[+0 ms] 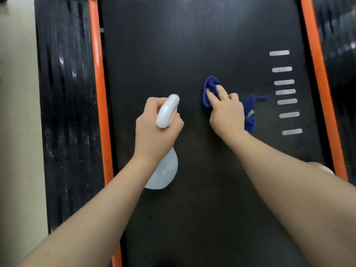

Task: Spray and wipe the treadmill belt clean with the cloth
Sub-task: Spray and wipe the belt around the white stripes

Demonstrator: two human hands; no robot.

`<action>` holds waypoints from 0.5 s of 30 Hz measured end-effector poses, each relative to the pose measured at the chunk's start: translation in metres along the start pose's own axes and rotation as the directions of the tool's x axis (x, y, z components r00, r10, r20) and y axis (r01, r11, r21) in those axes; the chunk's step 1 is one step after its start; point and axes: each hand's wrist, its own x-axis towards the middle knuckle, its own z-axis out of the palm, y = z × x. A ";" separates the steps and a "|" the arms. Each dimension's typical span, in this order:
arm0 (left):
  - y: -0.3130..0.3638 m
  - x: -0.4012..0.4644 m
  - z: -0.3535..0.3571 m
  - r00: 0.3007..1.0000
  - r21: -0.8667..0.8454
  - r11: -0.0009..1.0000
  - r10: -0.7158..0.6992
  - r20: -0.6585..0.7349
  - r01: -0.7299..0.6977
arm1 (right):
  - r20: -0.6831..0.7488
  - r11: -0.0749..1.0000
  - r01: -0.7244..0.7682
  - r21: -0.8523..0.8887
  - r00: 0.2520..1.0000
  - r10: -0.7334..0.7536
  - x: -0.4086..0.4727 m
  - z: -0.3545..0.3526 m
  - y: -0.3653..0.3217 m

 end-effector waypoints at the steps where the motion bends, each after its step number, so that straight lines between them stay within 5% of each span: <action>1: 0.000 0.003 0.000 0.999 -0.004 0.999 -0.033 -0.011 0.033 | -0.028 0.999 0.036 0.014 0.999 -0.036 -0.015 0.004 -0.007; 6: -0.005 0.017 -0.004 0.994 -0.006 0.994 -0.110 -0.005 0.110 | 0.088 0.838 0.545 0.027 0.834 -0.545 -0.061 0.001 0.000; 8: -0.006 0.016 -0.004 0.993 -0.011 0.993 -0.117 -0.001 0.117 | 0.060 0.898 0.436 -0.058 0.900 -0.433 -0.035 -0.008 0.005; 10: -0.006 0.015 -0.006 0.990 -0.020 0.990 -0.139 -0.029 0.138 | 0.015 0.997 0.071 -0.021 0.997 -0.071 -0.016 -0.007 -0.002; 12: -0.005 0.015 -0.006 0.985 -0.024 0.987 -0.160 -0.070 0.158 | 0.032 0.999 -0.046 -0.029 0.998 0.047 -0.016 -0.004 -0.016; 14: -0.003 0.017 -0.003 0.978 -0.007 0.984 -0.180 -0.103 0.180 | 0.000 0.964 0.263 -0.027 0.965 -0.263 -0.033 0.002 -0.019; 15: -0.002 0.018 -0.001 0.978 0.010 0.984 -0.178 -0.109 0.181 | 0.019 0.884 0.465 -0.052 0.885 -0.465 -0.040 0.004 -0.012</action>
